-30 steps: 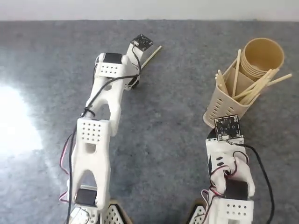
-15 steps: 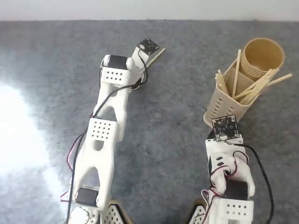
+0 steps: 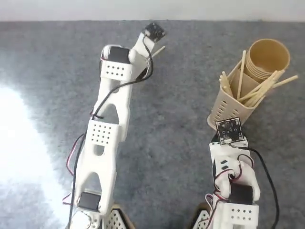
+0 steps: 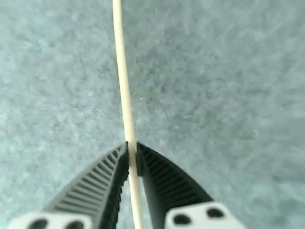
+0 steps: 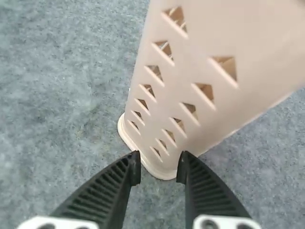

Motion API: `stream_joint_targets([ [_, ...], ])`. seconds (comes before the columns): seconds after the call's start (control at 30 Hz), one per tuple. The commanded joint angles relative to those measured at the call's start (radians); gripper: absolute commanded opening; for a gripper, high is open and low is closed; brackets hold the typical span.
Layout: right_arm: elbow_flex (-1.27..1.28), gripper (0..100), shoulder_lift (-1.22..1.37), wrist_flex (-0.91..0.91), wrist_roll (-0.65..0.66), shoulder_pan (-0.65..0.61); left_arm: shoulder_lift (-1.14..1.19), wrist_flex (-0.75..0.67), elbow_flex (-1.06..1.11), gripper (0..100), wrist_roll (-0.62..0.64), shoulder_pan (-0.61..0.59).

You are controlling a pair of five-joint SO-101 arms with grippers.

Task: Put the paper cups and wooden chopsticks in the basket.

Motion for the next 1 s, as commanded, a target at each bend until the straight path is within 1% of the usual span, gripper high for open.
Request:
stream_joint_targets([
  [0.0, 0.018, 13.6, -0.002, -0.019, 0.012, -0.008, -0.236, 0.034, 0.214, 1, 0.015, 0.025],
  [0.1, 0.018, 13.6, -0.002, -0.019, 0.012, -0.008, -0.382, 0.031, 0.375, 1, 0.015, 0.052],
  [0.37, 0.018, 13.6, -0.002, -0.019, 0.012, -0.008, -0.71, 0.028, 0.653, 1, 0.017, 0.101],
  [0.57, 0.018, 13.6, -0.002, -0.019, 0.014, -0.008, -0.962, 0.015, 1.056, 1, 0.015, 0.143],
  [0.67, 0.018, 13.6, -0.002, -0.018, 0.012, -0.008, -1.062, -0.094, 1.311, 1, 0.015, 0.161],
  [0.77, 0.018, 13.6, -0.002, -0.01, 0.014, -0.008, -1.145, -0.275, 1.483, 1, 0.015, 0.141],
  [0.83, 0.018, 13.6, -0.01, 0.004, 0.014, -0.01, -1.166, -0.388, 1.561, 2, 0.015, 0.133],
  [0.93, 0.018, 13.6, -0.01, 0.004, 0.015, -0.015, -1.165, -0.505, 1.632, 9, 0.023, 0.13],
  [0.97, 0.018, 13.6, -0.01, 0.005, 0.017, -0.025, -1.165, -0.532, 1.644, 12, 0.046, 0.129],
])
